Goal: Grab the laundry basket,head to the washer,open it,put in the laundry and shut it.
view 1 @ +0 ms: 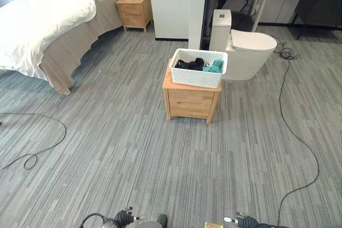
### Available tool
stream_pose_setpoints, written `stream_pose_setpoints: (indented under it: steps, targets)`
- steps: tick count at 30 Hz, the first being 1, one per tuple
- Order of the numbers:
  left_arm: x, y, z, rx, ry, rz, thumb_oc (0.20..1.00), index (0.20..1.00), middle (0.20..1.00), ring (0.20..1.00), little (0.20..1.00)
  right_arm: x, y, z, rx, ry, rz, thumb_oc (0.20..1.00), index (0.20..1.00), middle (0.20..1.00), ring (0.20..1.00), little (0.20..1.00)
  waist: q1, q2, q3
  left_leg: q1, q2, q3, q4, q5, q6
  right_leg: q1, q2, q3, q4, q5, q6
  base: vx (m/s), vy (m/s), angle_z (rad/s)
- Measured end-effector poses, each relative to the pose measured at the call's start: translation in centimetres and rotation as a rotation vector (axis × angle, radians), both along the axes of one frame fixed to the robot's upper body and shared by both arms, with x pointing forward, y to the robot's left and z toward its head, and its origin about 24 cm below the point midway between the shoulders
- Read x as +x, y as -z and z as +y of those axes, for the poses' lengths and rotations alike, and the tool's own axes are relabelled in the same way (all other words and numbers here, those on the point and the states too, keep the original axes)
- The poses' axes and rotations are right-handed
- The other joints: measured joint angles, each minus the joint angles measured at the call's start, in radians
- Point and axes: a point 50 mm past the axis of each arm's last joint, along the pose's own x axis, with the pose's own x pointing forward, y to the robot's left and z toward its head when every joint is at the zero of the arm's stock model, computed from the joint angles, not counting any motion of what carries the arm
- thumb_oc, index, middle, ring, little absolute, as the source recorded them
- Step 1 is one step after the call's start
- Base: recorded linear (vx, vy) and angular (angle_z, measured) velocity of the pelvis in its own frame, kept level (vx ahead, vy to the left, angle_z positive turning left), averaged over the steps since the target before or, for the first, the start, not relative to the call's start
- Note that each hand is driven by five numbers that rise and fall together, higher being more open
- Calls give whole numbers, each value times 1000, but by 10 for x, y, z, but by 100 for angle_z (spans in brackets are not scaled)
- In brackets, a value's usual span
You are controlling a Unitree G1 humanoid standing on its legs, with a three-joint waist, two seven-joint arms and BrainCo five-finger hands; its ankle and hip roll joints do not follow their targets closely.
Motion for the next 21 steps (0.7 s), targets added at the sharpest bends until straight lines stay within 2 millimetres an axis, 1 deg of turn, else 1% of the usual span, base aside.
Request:
stream_pose_setpoints:
  steps: [1,3,4,5,6,8,9,10,11,12,13,14,15,16,17,18,20,21]
  targets:
    - [1,-1,1,3,0,-6,1000,1000,1000,1000,1000,-2,0,0,-1,4,5,1000,1000,1000,1000,1000,9,-7,8,-32,-13,-6,52,6,-9,-10,-4,-1,8,3,-13,15,-72,9]
    - [5,-2,6,13,-10,-18,1000,1000,1000,1000,1000,2,0,1,3,8,-4,1000,1000,1000,1000,1000,25,-30,38,-115,-38,-9,184,44,-66,-29,-6,-4,24,9,-37,33,-50,4]
    - [7,-3,6,9,-24,-25,1000,1000,1000,1000,1000,2,0,1,3,5,-4,1000,1000,1000,1000,1000,29,-34,46,-143,-44,-8,236,53,-74,-28,-7,-13,23,20,-53,27,-26,10]
    - [9,-3,6,4,-34,-29,1000,1000,1000,1000,1000,1,0,1,2,2,0,1000,1000,1000,1000,1000,28,-37,52,-178,-46,0,295,52,-70,-26,-5,-27,19,28,-64,36,-25,16]
    - [8,-3,6,1,-44,-30,1000,1000,1000,1000,1000,-3,1,1,0,1,14,1000,1000,1000,1000,1000,29,-39,55,-203,-41,24,329,42,-54,-19,-4,-40,13,33,-71,54,-30,31]
    - [11,-4,6,1,-45,-37,1000,1000,1000,1000,1000,-7,2,-1,-4,5,30,1000,1000,1000,1000,1000,14,-32,64,-234,-17,109,289,30,-34,-19,-2,-69,2,27,-89,121,-25,47]
    - [13,-5,5,-1,-44,-41,1000,1000,1000,1000,1000,-8,1,-2,-9,7,32,1000,1000,1000,1000,1000,13,-25,72,-236,-15,130,244,27,-32,-21,3,-70,1,24,-90,180,-9,33]
    - [13,-4,4,-5,-47,-41,1000,1000,1000,1000,1000,-7,1,-4,-15,-1,34,1000,1000,1000,1000,1000,11,-16,73,-236,-12,132,174,27,-31,-29,8,-69,0,23,-87,211,-2,4]
    - [12,-3,1,-13,-51,-38,1000,1000,1000,1000,1000,1,-1,-5,-23,-9,25,1000,1000,1000,1000,1000,17,4,79,-226,2,141,-33,28,-32,-29,28,-44,-16,32,-80,415,23,-37]
    - [9,-3,1,-15,-54,-31,1000,1000,1000,1000,1000,12,-3,-3,-22,-25,2,1000,1000,1000,1000,1000,30,15,81,-243,11,139,-85,40,-22,3,53,-17,-41,32,-85,350,23,-55]
    - [7,-2,2,-13,-62,-22,1000,1000,1000,1000,1000,15,-3,-1,-26,-55,1,1000,1000,1000,1000,1000,42,18,74,-242,28,140,-158,54,-23,20,67,3,-58,28,-85,383,42,-71]
    - [7,-2,1,-15,-66,-20,1000,1000,1000,1000,1000,14,-3,-1,-31,-68,6,1000,1000,1000,1000,1000,58,21,74,-243,47,141,-225,54,-23,25,82,16,-58,34,-102,217,51,-58]
    - [9,-2,1,-16,-72,-28,1000,1000,1000,1000,1000,19,-4,0,-32,-83,-6,1000,1000,1000,1000,1000,71,18,80,-269,53,139,-208,55,-22,48,84,27,-58,31,-101,332,101,-51]
    - [9,-3,4,-12,-74,-28,1000,1000,1000,1000,1000,20,-4,1,-28,-86,-9,1000,1000,1000,1000,1000,73,4,83,-282,50,143,-192,59,-17,64,82,38,-58,10,-95,324,126,-32]
    - [7,-2,5,-10,-86,-24,1000,1000,1000,1000,1000,17,-3,1,-28,-84,-1,1000,1000,1000,1000,1000,75,-4,77,-281,54,167,-201,61,-11,85,82,47,-58,-12,-93,329,149,-17]
    - [4,-2,6,-9,-97,-15,1000,1000,1000,1000,1000,16,-3,0,-31,-83,8,1000,1000,1000,1000,1000,77,-8,72,-277,58,193,-195,63,-3,99,83,60,-58,-28,-83,349,196,-25]
    - [-3,0,8,-8,-109,0,1000,1000,1000,1000,1000,12,-2,0,-35,-84,24,1000,1000,1000,1000,1000,87,-26,43,-274,59,203,-168,80,45,123,73,94,-58,-60,-66,336,215,-49]
    - [-7,1,9,-4,-111,11,1000,1000,1000,1000,1000,9,-1,0,-39,-94,42,1000,1000,1000,1000,1000,100,-44,21,-256,51,194,-154,89,81,139,52,121,-58,-80,-38,324,234,-82]
